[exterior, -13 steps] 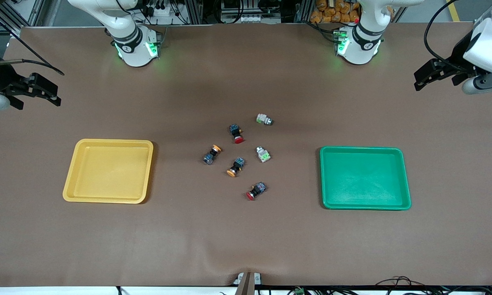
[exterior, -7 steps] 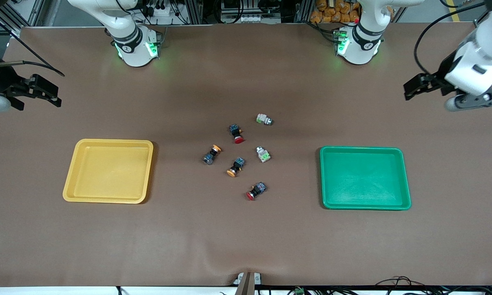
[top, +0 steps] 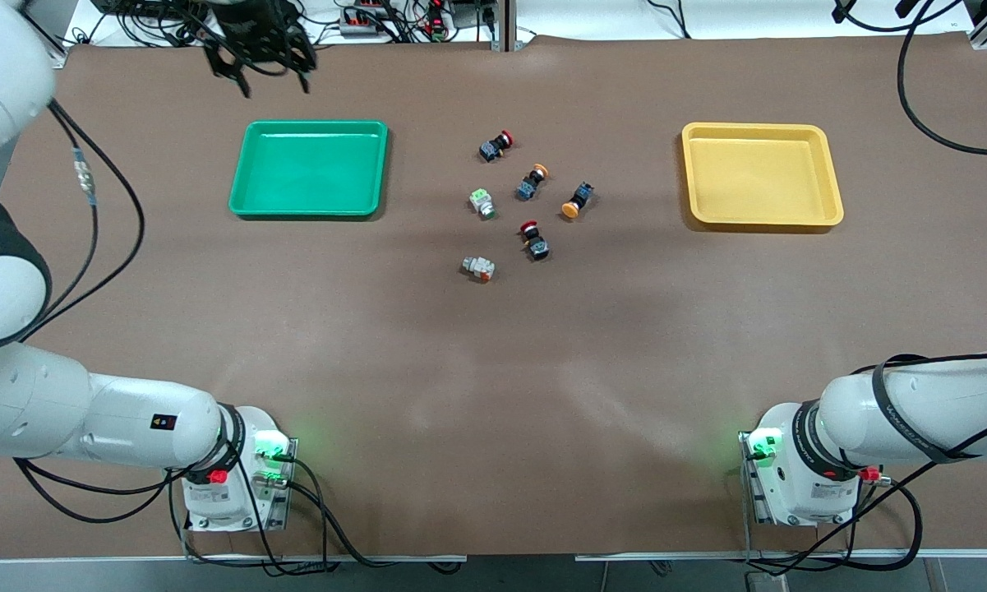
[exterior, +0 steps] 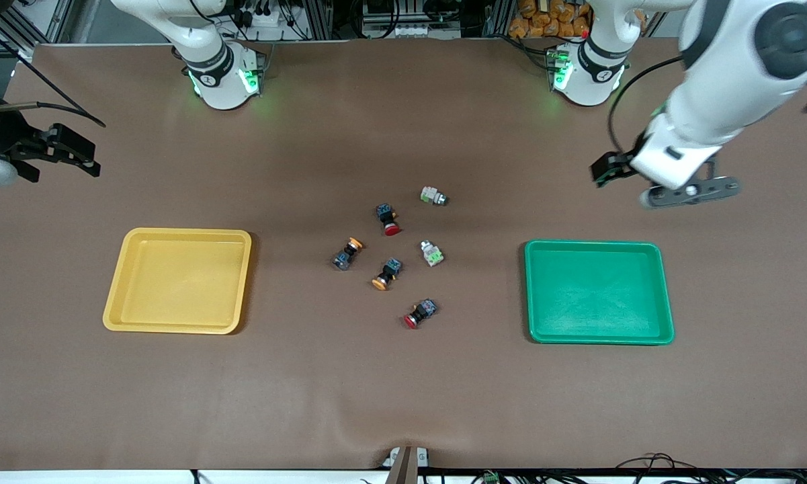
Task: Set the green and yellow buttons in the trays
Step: 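Reach the left gripper toward a green-capped button among the buttons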
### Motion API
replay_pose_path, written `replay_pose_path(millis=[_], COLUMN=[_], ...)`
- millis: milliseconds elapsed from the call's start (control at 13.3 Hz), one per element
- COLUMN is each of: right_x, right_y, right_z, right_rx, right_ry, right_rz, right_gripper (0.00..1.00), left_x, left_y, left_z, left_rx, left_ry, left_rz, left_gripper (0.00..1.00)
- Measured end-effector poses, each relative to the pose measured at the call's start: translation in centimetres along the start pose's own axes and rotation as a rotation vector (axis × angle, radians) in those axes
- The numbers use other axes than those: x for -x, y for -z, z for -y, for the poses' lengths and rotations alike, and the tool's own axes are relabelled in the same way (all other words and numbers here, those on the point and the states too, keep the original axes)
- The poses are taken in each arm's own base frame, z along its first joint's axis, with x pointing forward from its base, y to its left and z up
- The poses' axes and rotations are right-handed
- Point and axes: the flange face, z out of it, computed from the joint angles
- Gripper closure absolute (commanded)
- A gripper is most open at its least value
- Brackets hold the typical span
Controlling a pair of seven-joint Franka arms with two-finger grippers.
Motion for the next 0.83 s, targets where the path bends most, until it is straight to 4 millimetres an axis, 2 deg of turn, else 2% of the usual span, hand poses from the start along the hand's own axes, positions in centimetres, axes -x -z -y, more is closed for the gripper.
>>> replay_pose_path(millis=[376,677,827], right_x=[-1.2,-1.6,-2.4], right_y=[-2.0,-2.7,-4.2], right_z=[-0.3,-0.4,-0.5], right_rx=[-0.004,-0.004,-0.007], right_ry=[-0.003,-0.004,-0.003], right_rz=[0.034,0.046,0.072], right_gripper=[0.00,0.00,0.00], left_x=[1.4,2.2,2.8], left_y=[-5.7,-9.8,-11.8], left_z=[-5.9,-11.3,-13.3], left_rx=[0.018,0.056,0.066], left_ry=[0.078,0.181,0.234], left_rz=[-0.015,-0.002,0.018], left_gripper=[0.00,0.00,0.00])
